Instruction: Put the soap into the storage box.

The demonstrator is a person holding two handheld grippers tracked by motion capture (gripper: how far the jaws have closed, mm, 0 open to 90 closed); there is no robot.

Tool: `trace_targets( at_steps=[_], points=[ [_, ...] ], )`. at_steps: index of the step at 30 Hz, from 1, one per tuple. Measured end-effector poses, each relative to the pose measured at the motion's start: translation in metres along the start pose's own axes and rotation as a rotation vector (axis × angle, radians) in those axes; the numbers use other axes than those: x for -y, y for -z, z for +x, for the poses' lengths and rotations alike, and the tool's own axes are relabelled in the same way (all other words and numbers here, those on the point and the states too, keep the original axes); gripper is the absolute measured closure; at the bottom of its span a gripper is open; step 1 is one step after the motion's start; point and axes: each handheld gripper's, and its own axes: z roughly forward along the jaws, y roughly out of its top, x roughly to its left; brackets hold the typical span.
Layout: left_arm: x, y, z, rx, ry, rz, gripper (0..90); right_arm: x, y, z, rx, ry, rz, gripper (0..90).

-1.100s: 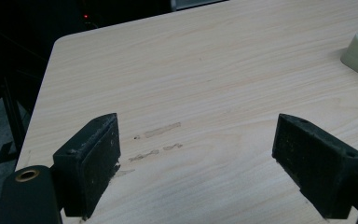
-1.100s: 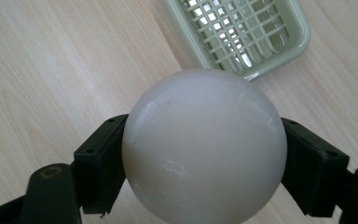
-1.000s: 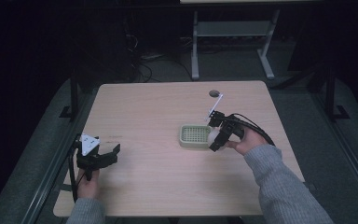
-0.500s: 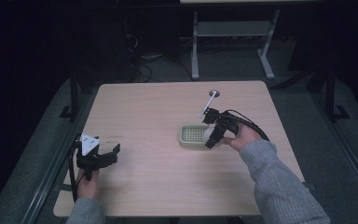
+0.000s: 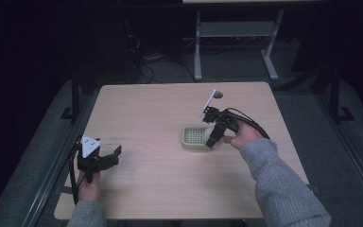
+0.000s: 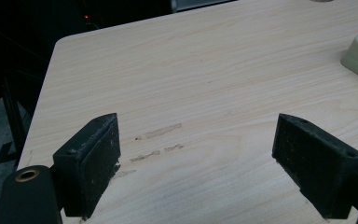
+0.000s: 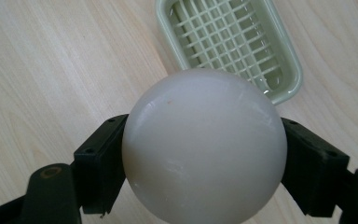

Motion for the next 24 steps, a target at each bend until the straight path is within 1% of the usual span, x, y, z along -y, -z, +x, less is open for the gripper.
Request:
trace_targets(
  at_steps=[3,6,8,11,13,17,18,21,22,24],
  points=[
    [0.0,0.0,0.0,0.0,-0.002,0.0,14.8,-0.003,0.001,0.0,0.004,0.006,0.003,22.6],
    [0.0,0.0,0.0,0.0,0.0,0.0,14.8,-0.005,0.001,-0.001,-0.012,0.0,-0.004,22.6],
    [0.0,0.0,0.0,-0.001,-0.002,0.0,14.8,-0.006,0.0,-0.001,-0.009,0.007,-0.001,22.6],
    [0.0,0.0,0.0,0.0,0.001,0.0,14.8,-0.008,-0.002,-0.002,-0.016,0.0,0.002,22.6],
    [0.0,0.0,0.0,0.0,0.002,0.0,14.8,-0.009,-0.002,-0.003,-0.013,0.002,0.009,22.6],
    [0.0,0.0,0.0,0.0,0.0,-0.001,14.8,-0.013,-0.001,-0.004,-0.011,0.014,0.005,22.6],
    [0.0,0.0,0.0,-0.001,0.0,0.0,14.8,-0.015,0.0,-0.003,-0.01,0.007,0.008,22.6],
    [0.0,0.0,0.0,-0.002,0.002,-0.001,14.8,-0.019,0.001,-0.001,-0.012,0.016,0.004,22.6],
    [0.0,0.0,0.0,-0.002,0.006,-0.002,14.8,-0.021,0.001,-0.001,-0.005,0.022,0.008,22.6],
    [0.0,0.001,0.001,-0.002,0.005,0.0,14.8,-0.023,0.001,0.0,-0.014,0.018,0.004,22.6]
  ],
)
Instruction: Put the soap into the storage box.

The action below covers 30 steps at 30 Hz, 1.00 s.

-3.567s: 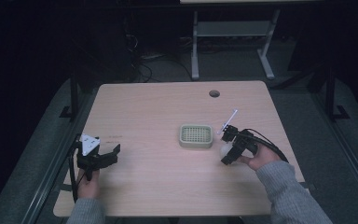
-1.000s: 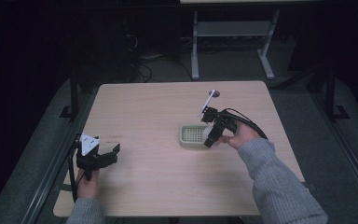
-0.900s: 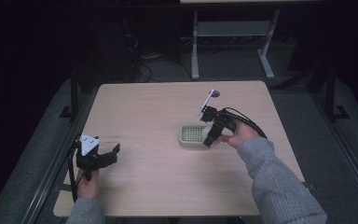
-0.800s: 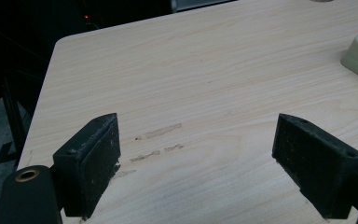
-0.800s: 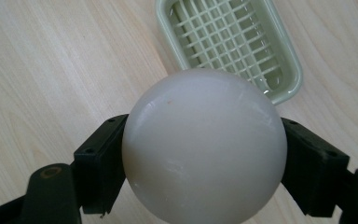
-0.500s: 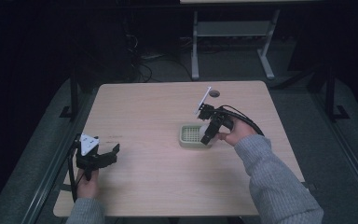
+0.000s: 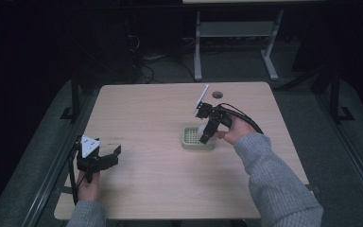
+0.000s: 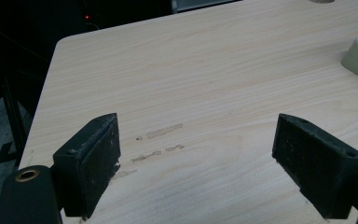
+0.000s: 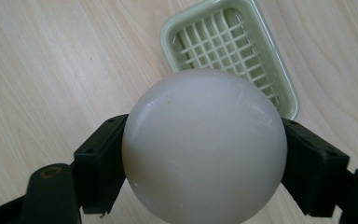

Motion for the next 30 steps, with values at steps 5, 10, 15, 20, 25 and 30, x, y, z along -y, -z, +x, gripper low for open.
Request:
trace_targets(
  at_steps=[5,10,15,20,25,30],
  points=[
    [0.0,0.0,0.001,-0.001,0.002,-0.004,14.8,-0.004,-0.002,-0.001,0.002,0.012,-0.003,22.6],
    [0.0,0.0,0.001,-0.001,0.002,-0.004,14.8,-0.008,-0.002,-0.001,-0.002,0.011,0.001,22.6],
    [0.0,0.0,0.001,0.0,0.003,-0.003,14.8,-0.014,0.0,-0.001,0.003,0.018,0.001,22.6],
    [0.0,0.0,0.001,0.0,0.004,-0.004,14.8,-0.019,0.0,-0.002,-0.001,0.028,-0.005,22.6],
    [0.0,0.0,0.0,0.003,0.003,-0.002,14.8,-0.024,-0.003,-0.002,-0.001,0.027,0.016,22.6],
    [0.0,0.0,0.001,0.003,0.006,-0.005,14.8,-0.028,-0.005,-0.003,-0.004,0.027,0.017,22.6]
  ],
)
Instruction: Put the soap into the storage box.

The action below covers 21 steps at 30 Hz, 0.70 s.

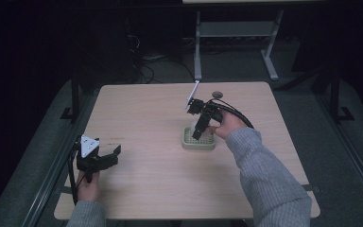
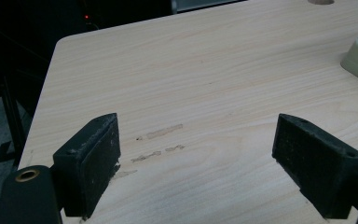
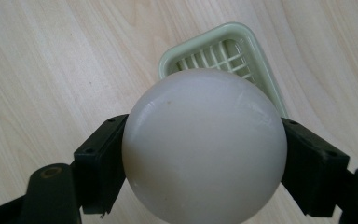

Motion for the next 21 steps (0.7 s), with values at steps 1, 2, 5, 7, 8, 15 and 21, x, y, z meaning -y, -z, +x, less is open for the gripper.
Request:
trace_targets(
  at_steps=[1,2,5,7,8,15,21],
  points=[
    [0.0,0.0,0.0,0.0,0.0,0.0,14.8,-0.001,0.0,-0.001,0.005,0.004,0.001,22.6],
    [0.0,0.0,0.0,0.0,-0.001,0.0,14.8,-0.001,-0.001,-0.001,0.008,0.005,0.0,22.6],
    [0.0,0.0,0.0,0.0,-0.002,0.002,14.8,-0.003,-0.003,-0.002,0.004,0.0,-0.004,22.6],
    [0.0,0.0,0.0,0.0,0.001,-0.002,14.8,-0.004,-0.005,-0.002,0.004,-0.003,0.002,22.6],
    [0.0,0.0,0.0,0.0,0.0,-0.001,14.8,-0.004,-0.006,-0.003,0.009,0.0,0.003,22.6],
    [0.0,0.0,0.0,-0.001,-0.005,0.004,14.8,-0.008,-0.017,-0.007,-0.001,-0.017,0.005,22.6],
    [0.0,0.0,0.0,-0.001,-0.005,0.004,14.8,-0.01,-0.024,-0.014,0.004,-0.034,0.017,22.6]
  ],
)
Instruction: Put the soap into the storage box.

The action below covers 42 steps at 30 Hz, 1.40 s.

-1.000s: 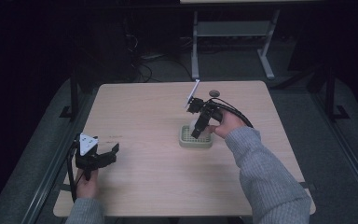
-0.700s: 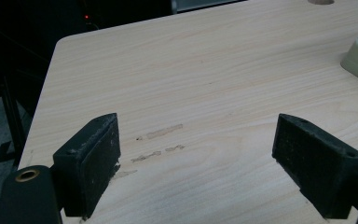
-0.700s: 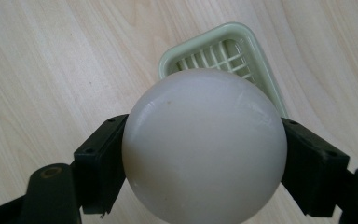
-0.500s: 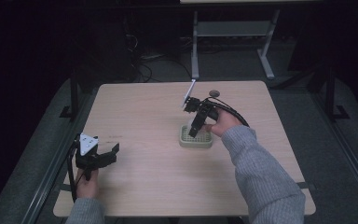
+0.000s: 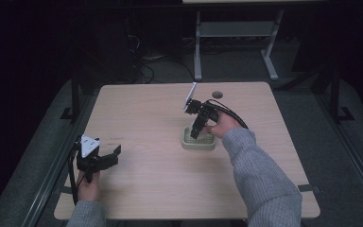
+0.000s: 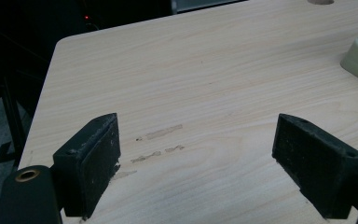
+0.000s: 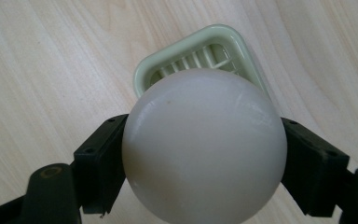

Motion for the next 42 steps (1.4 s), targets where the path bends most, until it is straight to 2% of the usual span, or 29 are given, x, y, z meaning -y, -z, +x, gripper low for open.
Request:
trace_targets(
  at_steps=[28,42],
  points=[
    [0.0,0.0,-0.001,0.004,-0.005,0.0,14.8,-0.002,-0.026,-0.013,-0.011,-0.062,0.038,22.6],
    [0.0,-0.001,-0.001,0.001,0.0,-0.004,14.8,-0.001,-0.038,-0.015,-0.017,-0.07,0.054,22.6]
  ],
)
